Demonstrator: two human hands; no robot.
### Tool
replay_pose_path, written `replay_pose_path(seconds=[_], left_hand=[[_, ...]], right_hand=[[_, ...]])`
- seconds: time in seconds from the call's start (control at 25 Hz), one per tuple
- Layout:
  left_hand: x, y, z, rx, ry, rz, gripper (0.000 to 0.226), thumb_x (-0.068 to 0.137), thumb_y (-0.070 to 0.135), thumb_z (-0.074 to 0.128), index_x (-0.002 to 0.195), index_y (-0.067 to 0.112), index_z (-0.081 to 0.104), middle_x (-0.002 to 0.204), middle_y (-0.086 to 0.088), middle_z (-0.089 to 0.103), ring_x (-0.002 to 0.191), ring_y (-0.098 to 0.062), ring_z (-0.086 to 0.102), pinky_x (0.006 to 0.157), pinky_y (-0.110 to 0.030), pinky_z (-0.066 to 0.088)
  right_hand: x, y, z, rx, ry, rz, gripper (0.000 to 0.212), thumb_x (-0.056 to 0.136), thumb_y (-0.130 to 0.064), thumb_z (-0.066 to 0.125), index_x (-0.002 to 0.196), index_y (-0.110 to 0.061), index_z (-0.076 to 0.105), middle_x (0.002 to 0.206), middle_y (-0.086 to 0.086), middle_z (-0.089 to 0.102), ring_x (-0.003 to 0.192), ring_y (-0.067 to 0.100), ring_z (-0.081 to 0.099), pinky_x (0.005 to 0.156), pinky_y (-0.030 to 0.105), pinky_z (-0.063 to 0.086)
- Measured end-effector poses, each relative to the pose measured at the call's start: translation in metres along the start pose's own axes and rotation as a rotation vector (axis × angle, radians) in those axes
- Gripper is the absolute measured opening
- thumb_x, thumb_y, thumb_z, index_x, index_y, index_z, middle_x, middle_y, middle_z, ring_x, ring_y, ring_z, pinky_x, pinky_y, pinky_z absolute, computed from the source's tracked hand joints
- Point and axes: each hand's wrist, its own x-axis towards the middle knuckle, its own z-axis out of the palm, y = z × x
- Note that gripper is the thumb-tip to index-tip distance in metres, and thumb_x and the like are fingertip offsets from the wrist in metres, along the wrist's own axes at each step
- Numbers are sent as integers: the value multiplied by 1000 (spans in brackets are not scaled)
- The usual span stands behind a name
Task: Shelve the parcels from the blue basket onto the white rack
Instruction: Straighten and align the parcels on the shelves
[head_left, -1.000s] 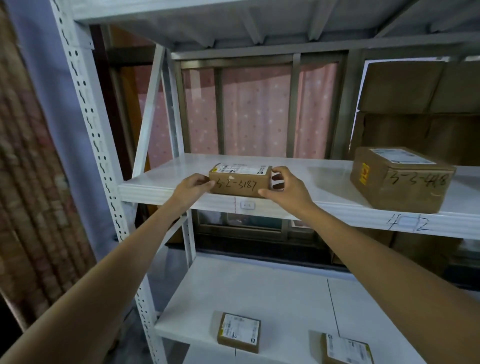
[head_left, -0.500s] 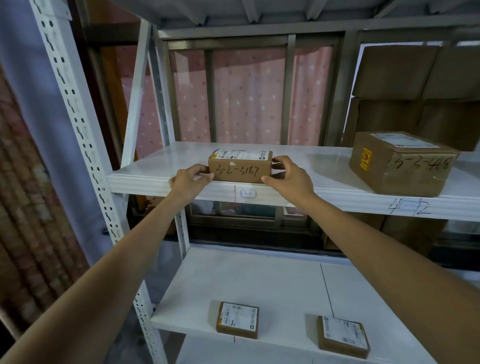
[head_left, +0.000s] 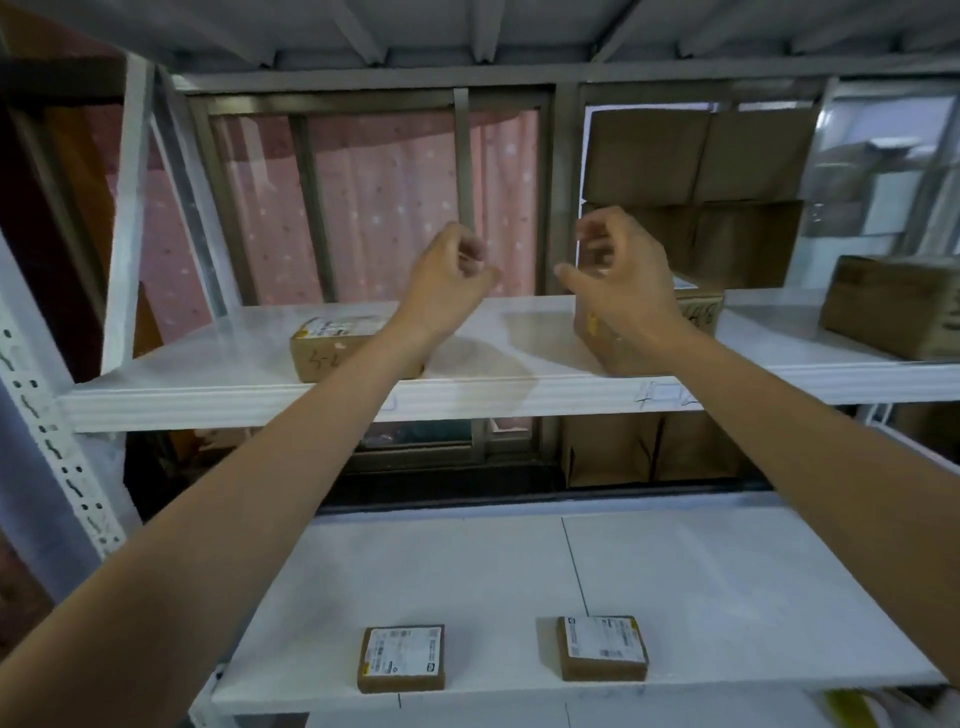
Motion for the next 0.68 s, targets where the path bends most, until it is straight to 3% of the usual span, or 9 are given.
replay_pose_path(seconds=[0.12, 0.24, 0.36, 0.48, 0.56, 0.68], left_hand=[[-1, 22, 69, 37, -158, -35, 28, 85, 32, 63, 105, 16, 51, 106, -4, 58, 98, -19, 57, 78, -26, 46], [-9, 19, 117, 114, -271, -140, 52, 85, 44, 63, 123, 13, 47, 126, -5, 54, 112, -18, 53, 87, -28, 43], [-24, 3, 142, 124, -339, -255, 67, 84, 49, 64, 136, 13, 41, 139, -5, 49, 120, -19, 50, 91, -29, 42], [-37, -8, 154, 212, -348, -251, 58, 84, 51, 62, 130, 20, 46, 127, 3, 56, 106, -10, 53, 83, -23, 42], [-41, -7, 156, 193, -318, -265, 47, 85, 51, 62, 122, 25, 51, 116, 9, 59, 102, -7, 55, 77, -19, 43], [-40, -9, 156, 186, -276, -264, 39, 87, 44, 62, 119, 23, 55, 113, 6, 62, 104, -11, 57, 89, -28, 47]], right_hand=[[4, 48, -59, -77, 77, 45, 41, 78, -34, 73, 114, -23, 56, 114, -5, 61, 102, 8, 58, 88, 34, 55], [-10, 107, -99, -72, 98, 163, 44, 78, -35, 75, 115, -24, 54, 114, -6, 60, 104, 9, 57, 89, 34, 53], [-26, 154, -107, 84, -156, 289, 57, 78, -34, 78, 125, -18, 51, 120, -2, 60, 110, 14, 58, 98, 39, 50], [-46, 175, -91, 116, -413, 280, 63, 78, -42, 77, 130, -19, 51, 124, -3, 63, 112, 16, 61, 96, 38, 51], [-54, 178, -82, 18, -424, 228, 58, 79, -53, 71, 126, -26, 53, 123, -9, 66, 108, 13, 62, 89, 33, 51], [-52, 179, -77, -32, -398, 188, 49, 83, -54, 64, 123, -28, 55, 123, -9, 68, 109, 16, 63, 87, 33, 50]])
